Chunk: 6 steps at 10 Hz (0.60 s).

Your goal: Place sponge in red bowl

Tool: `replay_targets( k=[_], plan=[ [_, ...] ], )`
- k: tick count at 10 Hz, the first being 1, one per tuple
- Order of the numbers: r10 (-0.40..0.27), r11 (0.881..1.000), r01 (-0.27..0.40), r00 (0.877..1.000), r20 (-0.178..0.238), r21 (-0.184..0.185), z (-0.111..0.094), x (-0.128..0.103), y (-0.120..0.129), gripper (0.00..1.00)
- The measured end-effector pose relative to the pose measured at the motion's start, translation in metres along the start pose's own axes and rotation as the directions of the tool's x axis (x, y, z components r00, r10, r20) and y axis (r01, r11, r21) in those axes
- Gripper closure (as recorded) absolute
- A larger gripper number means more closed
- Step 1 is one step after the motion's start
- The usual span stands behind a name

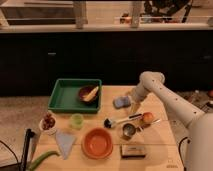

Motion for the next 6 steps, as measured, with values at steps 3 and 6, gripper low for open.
replay_targets(
  k=[3, 6],
  plan=[
    [-0.054, 0.998, 0.051, 0.996, 0.07, 0.04, -0.005, -0.001, -0.01, 0.2],
    [-0.102, 0.994, 0.095, 0.984, 0.148, 0.056, 0.003, -0.006, -0.021, 0.2]
  ],
)
